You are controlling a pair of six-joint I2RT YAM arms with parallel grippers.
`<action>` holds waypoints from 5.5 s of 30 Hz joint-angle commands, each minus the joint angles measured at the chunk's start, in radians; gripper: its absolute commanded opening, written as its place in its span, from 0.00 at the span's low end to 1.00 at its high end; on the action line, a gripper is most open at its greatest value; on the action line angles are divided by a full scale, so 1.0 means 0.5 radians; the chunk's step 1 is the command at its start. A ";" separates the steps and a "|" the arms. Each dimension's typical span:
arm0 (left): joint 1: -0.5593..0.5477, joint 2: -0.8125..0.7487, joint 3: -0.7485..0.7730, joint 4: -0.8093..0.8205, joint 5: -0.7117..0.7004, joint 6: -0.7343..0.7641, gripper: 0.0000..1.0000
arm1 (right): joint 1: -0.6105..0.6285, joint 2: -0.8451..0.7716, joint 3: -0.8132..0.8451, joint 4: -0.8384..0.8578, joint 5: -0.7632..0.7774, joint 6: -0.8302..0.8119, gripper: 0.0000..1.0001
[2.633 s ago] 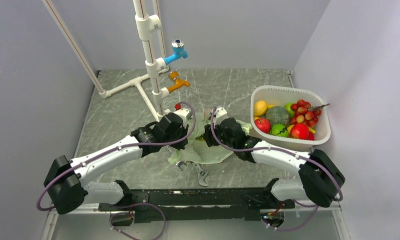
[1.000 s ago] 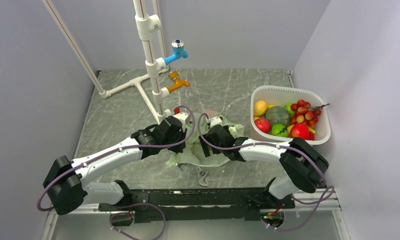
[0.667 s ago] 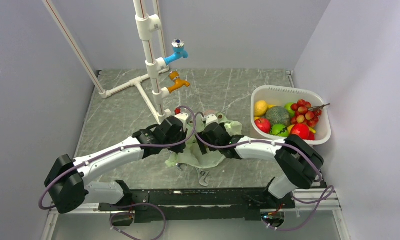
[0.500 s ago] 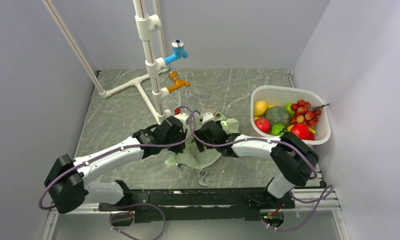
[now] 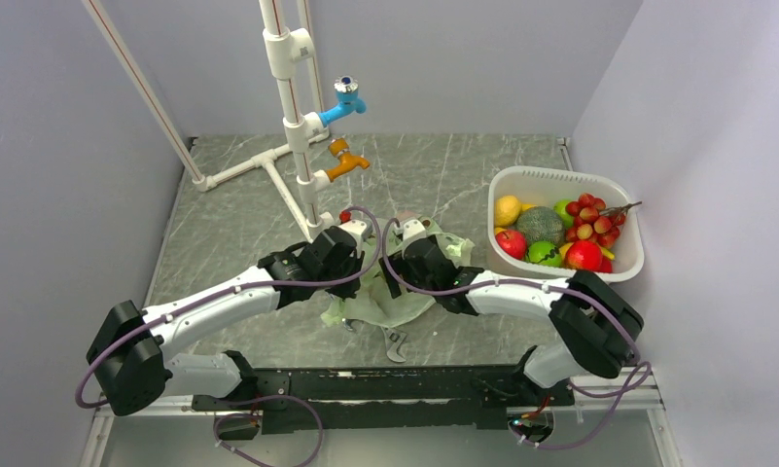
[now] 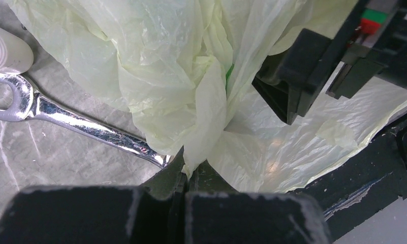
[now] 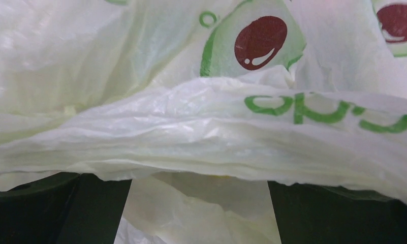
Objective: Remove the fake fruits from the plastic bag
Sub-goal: Take out the fake fruit from the plastic bag, then place the fake fruit in the bin.
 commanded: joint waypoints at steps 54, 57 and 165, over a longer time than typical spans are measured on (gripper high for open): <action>0.002 -0.140 0.226 0.055 -0.238 -0.035 0.00 | 0.010 -0.286 -0.240 0.399 -0.385 -0.039 0.22; 0.002 -0.149 0.208 0.086 -0.254 -0.035 0.00 | 0.012 -0.331 -0.264 0.406 -0.402 -0.029 0.15; 0.004 -0.194 -0.005 -0.022 -0.340 -0.196 0.00 | -1.409 -1.116 0.047 -0.567 0.355 0.742 0.98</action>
